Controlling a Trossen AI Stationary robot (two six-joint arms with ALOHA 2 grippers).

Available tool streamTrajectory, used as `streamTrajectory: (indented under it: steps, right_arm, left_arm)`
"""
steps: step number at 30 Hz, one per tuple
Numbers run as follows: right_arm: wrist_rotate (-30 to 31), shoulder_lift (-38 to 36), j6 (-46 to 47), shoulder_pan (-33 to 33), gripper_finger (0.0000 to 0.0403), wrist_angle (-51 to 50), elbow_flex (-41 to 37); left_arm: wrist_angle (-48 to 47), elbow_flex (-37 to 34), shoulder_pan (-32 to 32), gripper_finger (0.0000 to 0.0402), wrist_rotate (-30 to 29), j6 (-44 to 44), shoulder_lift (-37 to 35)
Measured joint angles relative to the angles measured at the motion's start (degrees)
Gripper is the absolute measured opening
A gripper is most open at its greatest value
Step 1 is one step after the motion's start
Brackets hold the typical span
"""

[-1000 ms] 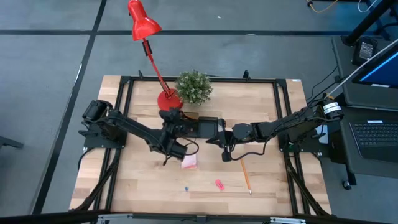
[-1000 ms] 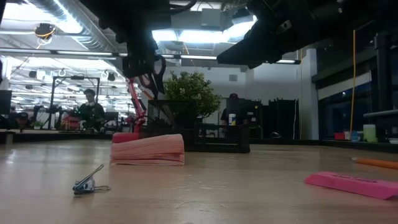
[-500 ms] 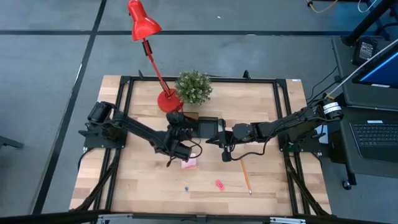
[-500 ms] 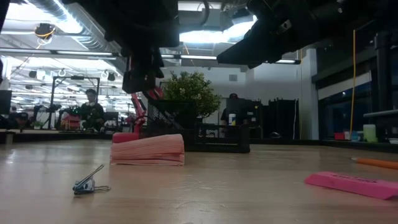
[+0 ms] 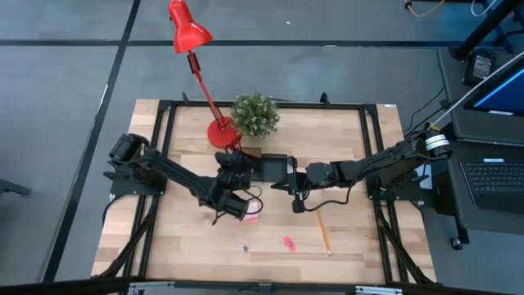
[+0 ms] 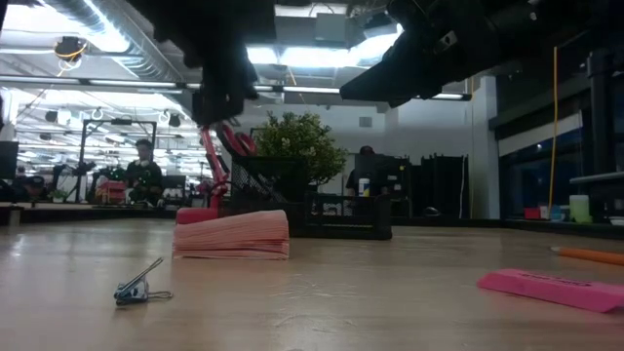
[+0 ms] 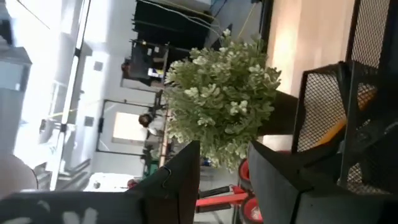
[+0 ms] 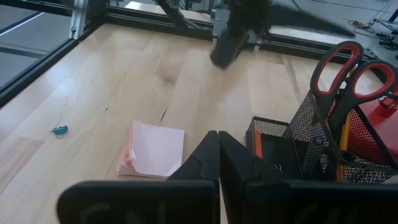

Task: Pick and place office supplies into organizer
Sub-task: Put the pink notepad into the black desk organizer

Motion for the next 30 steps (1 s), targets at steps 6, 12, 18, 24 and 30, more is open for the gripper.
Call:
streamTrajectory:
  steps: [6, 12, 18, 24, 30]
  right_arm:
    - [0.0, 0.0, -0.13, -0.01, 0.0003, -0.16, 0.0]
    - [0.0, 0.0, -1.24, -0.02, 0.0003, -0.18, 0.0]
    - [0.0, 0.0, -1.24, -0.01, 0.0003, -0.16, 0.0]
    - [0.0, 0.0, -1.17, 0.06, 0.0003, 0.13, 0.0]
    - [-0.02, -0.44, -1.2, 1.86, 0.0003, -0.03, -0.01]
  left_arm:
    - [-0.4, 0.0, -2.42, 0.0127, 6.61, -1.07, -6.84]
    - [4.63, -3.19, -5.39, 0.0127, 8.2, -2.17, -16.29]
    - [25.28, -16.07, -8.99, 0.0127, 11.22, 3.99, -24.48]
    - [56.55, -26.82, -9.23, 0.0127, 29.5, 23.16, -30.39]
    - [62.7, -30.63, -8.88, 0.0127, 36.86, 25.44, -34.22]
